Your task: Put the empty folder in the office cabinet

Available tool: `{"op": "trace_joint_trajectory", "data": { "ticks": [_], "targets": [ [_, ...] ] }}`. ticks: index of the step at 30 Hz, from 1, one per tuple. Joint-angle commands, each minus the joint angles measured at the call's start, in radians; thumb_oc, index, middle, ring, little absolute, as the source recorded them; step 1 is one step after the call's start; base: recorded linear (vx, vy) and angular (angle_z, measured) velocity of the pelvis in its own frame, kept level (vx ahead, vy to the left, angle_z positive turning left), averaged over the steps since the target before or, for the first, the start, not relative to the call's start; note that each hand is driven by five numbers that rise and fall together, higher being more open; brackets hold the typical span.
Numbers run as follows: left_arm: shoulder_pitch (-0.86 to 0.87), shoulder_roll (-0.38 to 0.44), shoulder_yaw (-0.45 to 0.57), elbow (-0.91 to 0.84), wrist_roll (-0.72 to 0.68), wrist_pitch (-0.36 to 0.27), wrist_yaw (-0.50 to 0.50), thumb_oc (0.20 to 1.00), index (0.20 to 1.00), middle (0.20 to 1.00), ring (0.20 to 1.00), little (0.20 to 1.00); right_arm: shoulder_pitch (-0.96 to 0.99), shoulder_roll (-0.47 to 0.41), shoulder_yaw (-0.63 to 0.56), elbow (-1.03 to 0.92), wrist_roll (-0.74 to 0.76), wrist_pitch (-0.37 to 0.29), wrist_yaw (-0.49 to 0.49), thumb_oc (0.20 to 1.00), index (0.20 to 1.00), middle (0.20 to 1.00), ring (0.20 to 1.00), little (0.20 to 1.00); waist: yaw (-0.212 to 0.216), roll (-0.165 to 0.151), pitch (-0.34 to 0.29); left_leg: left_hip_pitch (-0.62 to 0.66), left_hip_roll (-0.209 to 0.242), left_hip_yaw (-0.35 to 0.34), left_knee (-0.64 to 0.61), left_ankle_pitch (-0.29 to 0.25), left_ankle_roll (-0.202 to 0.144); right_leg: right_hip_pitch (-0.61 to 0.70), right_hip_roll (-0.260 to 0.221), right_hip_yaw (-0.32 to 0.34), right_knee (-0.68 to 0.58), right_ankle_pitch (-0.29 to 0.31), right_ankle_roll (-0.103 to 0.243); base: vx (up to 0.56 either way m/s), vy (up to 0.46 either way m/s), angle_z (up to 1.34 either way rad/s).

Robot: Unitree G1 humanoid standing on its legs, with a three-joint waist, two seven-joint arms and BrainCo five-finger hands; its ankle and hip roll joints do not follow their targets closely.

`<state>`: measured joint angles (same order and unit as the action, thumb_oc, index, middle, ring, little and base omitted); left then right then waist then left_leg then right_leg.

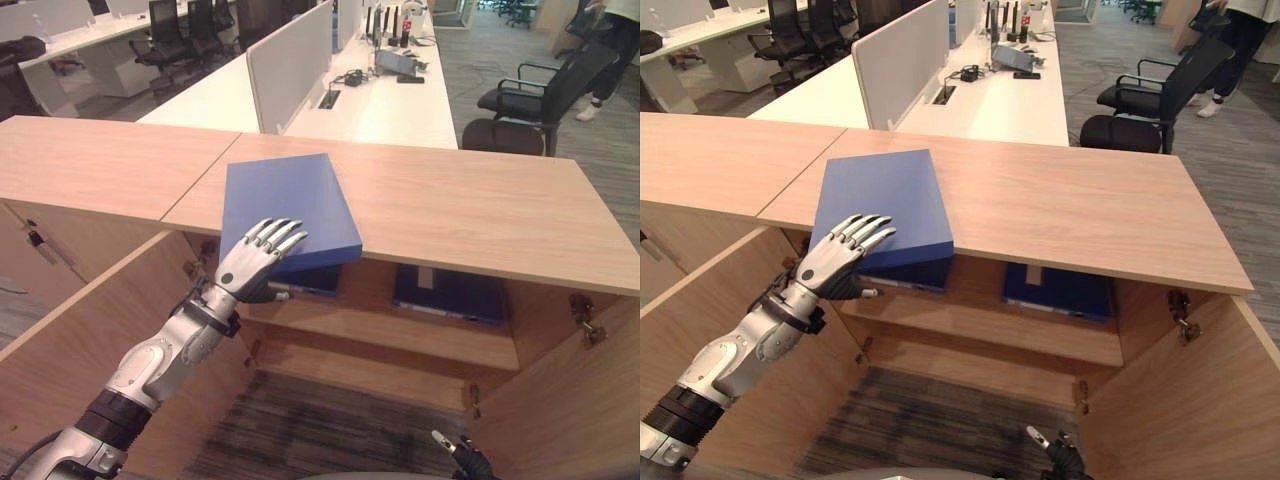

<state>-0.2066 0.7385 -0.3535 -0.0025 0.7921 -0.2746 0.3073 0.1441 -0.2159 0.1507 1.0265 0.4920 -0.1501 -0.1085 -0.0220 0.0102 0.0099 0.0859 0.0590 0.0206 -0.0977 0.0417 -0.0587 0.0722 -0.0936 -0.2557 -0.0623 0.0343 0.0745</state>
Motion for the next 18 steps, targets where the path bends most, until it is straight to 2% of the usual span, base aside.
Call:
{"op": "trace_joint_trajectory", "data": {
  "ticks": [1, 18],
  "targets": [
    [-0.136, -0.001, 0.027, 0.015, 0.012, 0.012, 0.045, 1.000, 1.000, 1.000, 1.000, 1.000, -0.046, 0.012, 0.009, 0.007, 0.032, -0.022, 0.007, 1.000, 1.000, 1.000, 1.000, 1.000, -0.001, -0.046, 0.008, 0.038, 0.031, 0.000, 0.010, -0.099, -0.032, -0.021, -0.086, 0.057, 0.103, -0.066, 0.114, 0.00, 0.000, 0.00],
    [-0.205, -0.026, -0.007, 0.086, 0.045, 0.056, 0.057, 1.000, 1.000, 1.000, 1.000, 1.000, -0.049, 0.006, 0.015, 0.023, 0.028, -0.013, 0.008, 1.000, 1.000, 1.000, 1.000, 1.000, -0.012, -0.046, 0.004, 0.041, 0.033, 0.005, 0.010, -0.098, -0.031, -0.023, -0.084, 0.060, 0.103, -0.066, 0.114, 0.00, 0.000, 0.00]
  ]
}}
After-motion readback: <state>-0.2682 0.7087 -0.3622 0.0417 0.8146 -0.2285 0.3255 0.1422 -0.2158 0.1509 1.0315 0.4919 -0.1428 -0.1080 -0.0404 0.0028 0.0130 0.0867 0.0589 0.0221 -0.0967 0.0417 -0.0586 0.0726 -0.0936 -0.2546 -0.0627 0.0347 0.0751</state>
